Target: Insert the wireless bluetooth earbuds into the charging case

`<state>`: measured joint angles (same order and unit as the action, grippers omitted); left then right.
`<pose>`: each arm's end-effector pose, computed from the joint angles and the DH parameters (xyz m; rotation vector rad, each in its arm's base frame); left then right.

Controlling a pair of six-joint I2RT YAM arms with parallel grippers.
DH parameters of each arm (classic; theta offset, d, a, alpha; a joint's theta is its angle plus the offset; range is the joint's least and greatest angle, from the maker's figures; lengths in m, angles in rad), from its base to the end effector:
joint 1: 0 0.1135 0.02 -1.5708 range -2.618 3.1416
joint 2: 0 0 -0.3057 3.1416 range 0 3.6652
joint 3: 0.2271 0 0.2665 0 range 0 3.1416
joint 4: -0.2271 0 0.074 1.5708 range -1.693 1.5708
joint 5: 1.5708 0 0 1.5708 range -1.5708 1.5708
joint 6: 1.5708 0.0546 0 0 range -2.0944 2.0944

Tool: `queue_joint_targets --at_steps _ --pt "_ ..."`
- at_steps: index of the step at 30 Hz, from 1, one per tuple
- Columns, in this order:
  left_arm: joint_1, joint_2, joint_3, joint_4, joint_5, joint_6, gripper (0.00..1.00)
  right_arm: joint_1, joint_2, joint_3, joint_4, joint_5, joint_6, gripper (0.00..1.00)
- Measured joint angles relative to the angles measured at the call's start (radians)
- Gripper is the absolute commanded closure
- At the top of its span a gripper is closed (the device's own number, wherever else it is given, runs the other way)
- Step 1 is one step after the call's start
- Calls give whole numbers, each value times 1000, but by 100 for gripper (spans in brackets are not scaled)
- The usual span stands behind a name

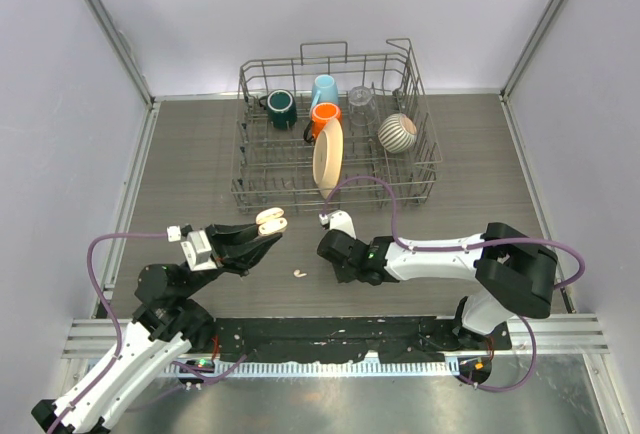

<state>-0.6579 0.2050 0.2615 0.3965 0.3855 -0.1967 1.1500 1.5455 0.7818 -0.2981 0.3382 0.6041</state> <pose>0.0575 -0.0704 0.3048 0.6136 1.0398 -0.9684 0.1401 0.2687 0.1733 -0.5790 2.4889 0.2319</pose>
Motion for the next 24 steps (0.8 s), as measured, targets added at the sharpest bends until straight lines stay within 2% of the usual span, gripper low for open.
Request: queue_joint_targets --at_steps 2,5,11,16,21,24 --pt "0 0 0 -2 0 0 100 0 0 0 0 0 0 95" --pt "0 0 0 -6 0 0 100 0 -2 0 -1 2 0 99" --pt "0 2 0 -5 0 0 100 0 -99 0 -18 28 -8 99" --pt "0 16 0 6 -3 -4 100 35 -307 4 -1 135 -45 99" --pt "0 38 -5 45 -22 -17 100 153 -506 13 144 309 -163 99" --pt "0 58 -10 71 -36 -35 100 261 -560 15 314 441 -305 99"
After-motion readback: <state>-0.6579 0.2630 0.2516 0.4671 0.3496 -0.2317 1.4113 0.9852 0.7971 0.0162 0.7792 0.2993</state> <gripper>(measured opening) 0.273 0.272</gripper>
